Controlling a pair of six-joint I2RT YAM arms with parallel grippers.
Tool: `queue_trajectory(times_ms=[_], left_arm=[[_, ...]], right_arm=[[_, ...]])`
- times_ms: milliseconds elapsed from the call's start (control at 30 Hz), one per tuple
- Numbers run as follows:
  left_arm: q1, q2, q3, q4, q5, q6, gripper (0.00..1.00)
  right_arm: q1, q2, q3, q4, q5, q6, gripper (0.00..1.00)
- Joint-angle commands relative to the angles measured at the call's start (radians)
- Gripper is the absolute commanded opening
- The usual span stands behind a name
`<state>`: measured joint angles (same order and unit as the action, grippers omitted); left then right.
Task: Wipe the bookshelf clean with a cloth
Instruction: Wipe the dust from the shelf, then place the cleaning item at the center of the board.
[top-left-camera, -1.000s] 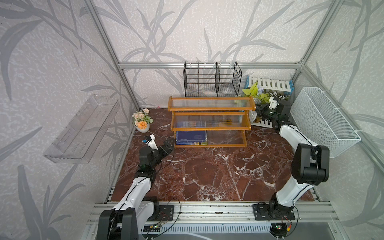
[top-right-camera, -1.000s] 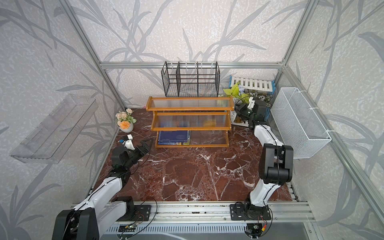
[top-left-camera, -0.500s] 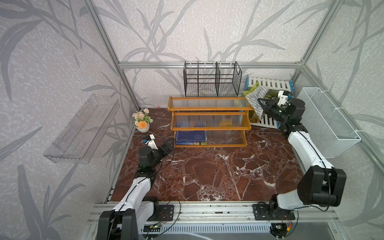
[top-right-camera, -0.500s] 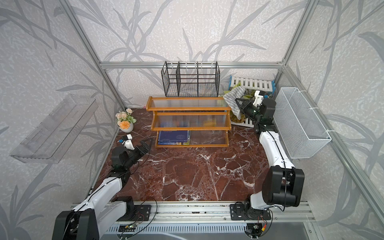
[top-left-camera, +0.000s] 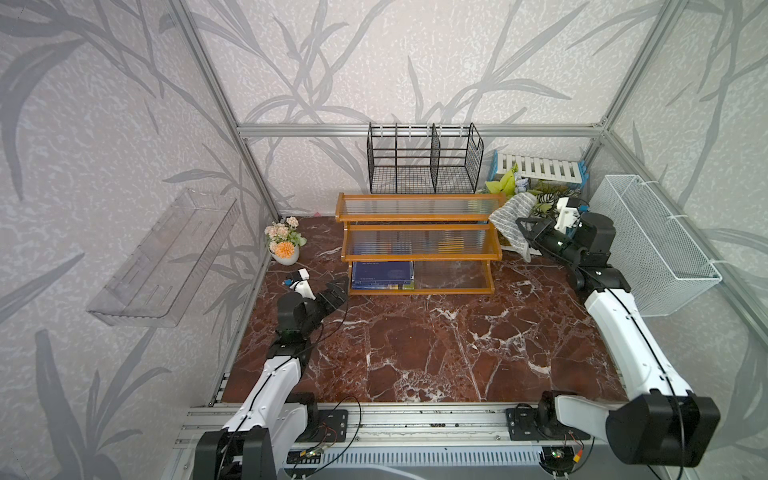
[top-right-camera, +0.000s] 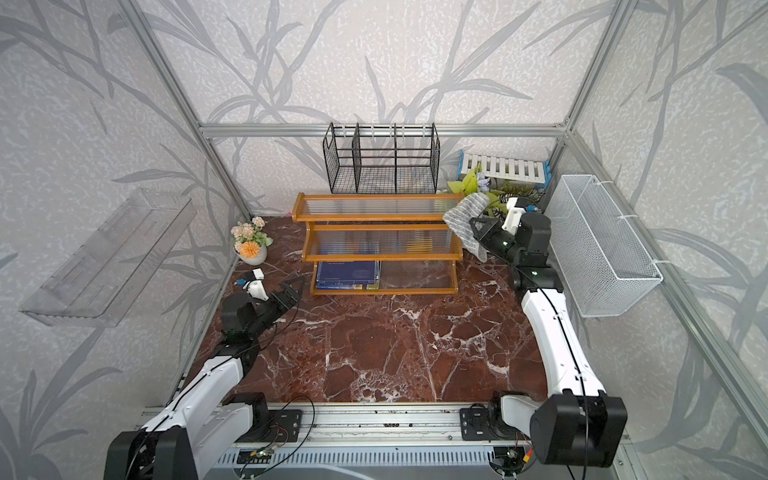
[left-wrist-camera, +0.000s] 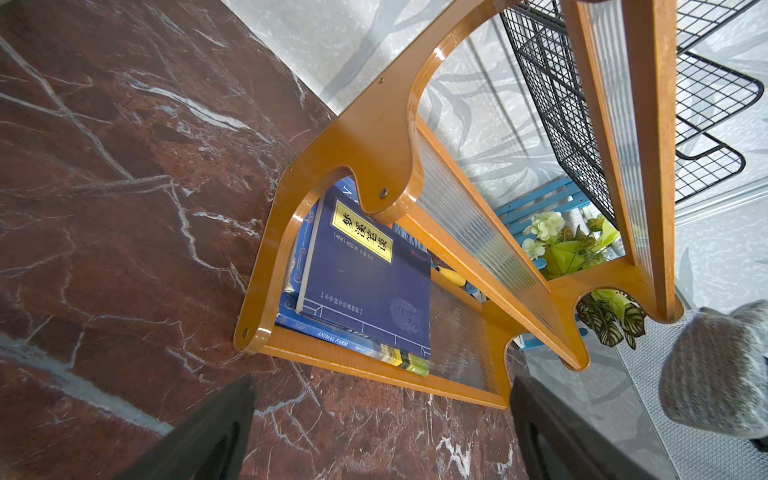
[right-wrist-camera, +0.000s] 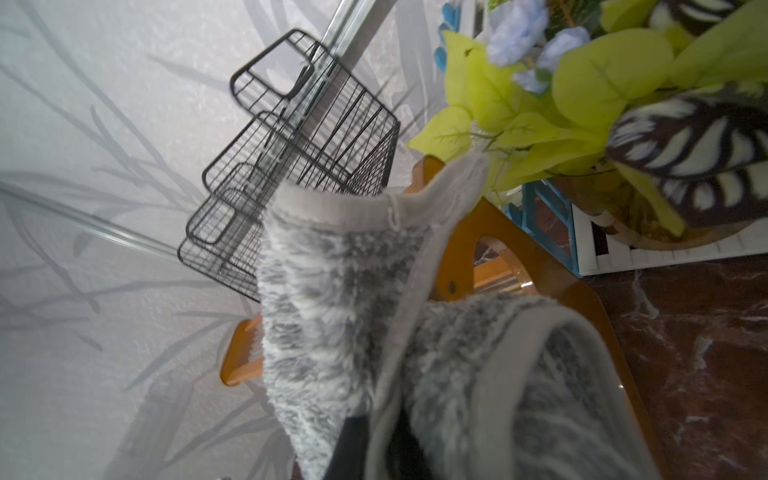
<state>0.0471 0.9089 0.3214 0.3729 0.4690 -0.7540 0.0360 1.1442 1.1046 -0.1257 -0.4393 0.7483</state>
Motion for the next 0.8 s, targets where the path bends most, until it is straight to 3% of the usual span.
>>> queue_trajectory(times_ms=[0,200,333,633,700,767], left_arm=[[-0.025,-0.062,0.06,-0.115,-0.03,0.065,1.0],[-0.085,-0.173,0.083,-0.233,-0.109,0.08,0.99],[-0.14,-0.208,0.099,-0.286,-0.158,0.087,0.99],[-0.232,-0.267,0.038,-0.316,-0.223,0.057,0.95],[-0.251,-0.266,0.021,-0.305,-0.226,0.047,0.94],[-0.268,-0.259,0.007,-0.291,-0.228,0.037,0.93]], right_arm=[[0.136,-0.086,-0.032,-0.151,0.218,-0.203,0.0],[0.454,-0.077,-0.114,-0.137,0.401,-0.239,0.0],[0.621,0.044,-0.153,-0.028,0.434,-0.207,0.0],[0.798,0.394,-0.124,0.123,0.431,-0.13,0.0],[0.806,0.465,-0.109,0.13,0.386,-0.105,0.05],[0.807,0.507,-0.103,0.137,0.336,-0.087,0.22]])
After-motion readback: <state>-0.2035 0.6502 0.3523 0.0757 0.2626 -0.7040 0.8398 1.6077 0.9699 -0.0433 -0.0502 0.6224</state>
